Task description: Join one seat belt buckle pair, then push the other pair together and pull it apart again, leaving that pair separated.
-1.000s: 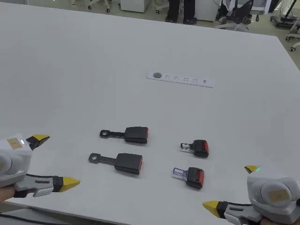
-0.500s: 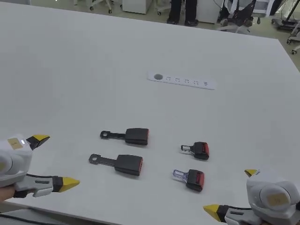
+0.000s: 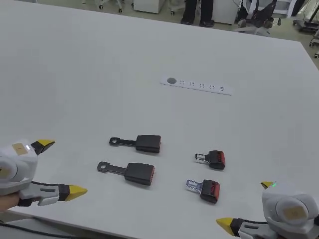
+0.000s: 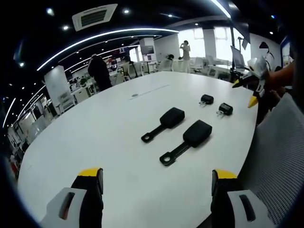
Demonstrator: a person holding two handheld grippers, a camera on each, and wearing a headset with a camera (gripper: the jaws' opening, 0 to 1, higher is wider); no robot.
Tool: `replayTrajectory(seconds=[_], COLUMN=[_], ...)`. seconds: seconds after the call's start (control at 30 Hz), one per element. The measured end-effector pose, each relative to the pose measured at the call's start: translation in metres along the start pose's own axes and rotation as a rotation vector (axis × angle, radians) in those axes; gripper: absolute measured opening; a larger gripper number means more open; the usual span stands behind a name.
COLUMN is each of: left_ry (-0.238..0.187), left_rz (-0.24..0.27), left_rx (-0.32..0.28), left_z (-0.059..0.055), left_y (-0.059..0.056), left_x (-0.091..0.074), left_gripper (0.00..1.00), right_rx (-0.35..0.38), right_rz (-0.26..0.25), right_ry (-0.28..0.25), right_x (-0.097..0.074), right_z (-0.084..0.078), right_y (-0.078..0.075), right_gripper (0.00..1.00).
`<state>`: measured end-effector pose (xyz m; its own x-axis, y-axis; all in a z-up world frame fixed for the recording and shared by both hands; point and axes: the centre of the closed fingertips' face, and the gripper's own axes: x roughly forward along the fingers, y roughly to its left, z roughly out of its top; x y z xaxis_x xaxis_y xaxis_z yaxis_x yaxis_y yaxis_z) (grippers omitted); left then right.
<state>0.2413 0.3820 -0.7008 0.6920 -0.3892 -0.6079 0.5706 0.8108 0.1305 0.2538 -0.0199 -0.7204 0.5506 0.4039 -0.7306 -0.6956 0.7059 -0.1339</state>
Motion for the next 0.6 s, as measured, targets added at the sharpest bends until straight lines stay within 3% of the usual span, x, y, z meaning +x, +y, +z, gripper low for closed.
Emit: replayTrajectory(seconds=[0.27, 0.33, 0.6], left_ry=[-0.004, -0.005, 0.003], left_rz=[-0.009, -0.007, -0.006], left_rx=[-0.006, -0.006, -0.011], left_z=[0.004, 0.003, 0.0], left_y=[-0.005, -0.004, -0.002], left_x=[-0.001, -0.001, -0.001], left_gripper=[0.93, 0.93, 0.93], right_rx=[0.004, 0.01, 0.02], right_rz=[-0.001, -0.002, 0.01], right_ry=[-0.016, -0.044, -0.067], right_x=[-0.001, -0.003, -0.005], right_z=[0.004, 0.009, 0.014], right_y=[0.0, 0.0, 0.003], right_gripper=[0.89, 0.89, 0.9])
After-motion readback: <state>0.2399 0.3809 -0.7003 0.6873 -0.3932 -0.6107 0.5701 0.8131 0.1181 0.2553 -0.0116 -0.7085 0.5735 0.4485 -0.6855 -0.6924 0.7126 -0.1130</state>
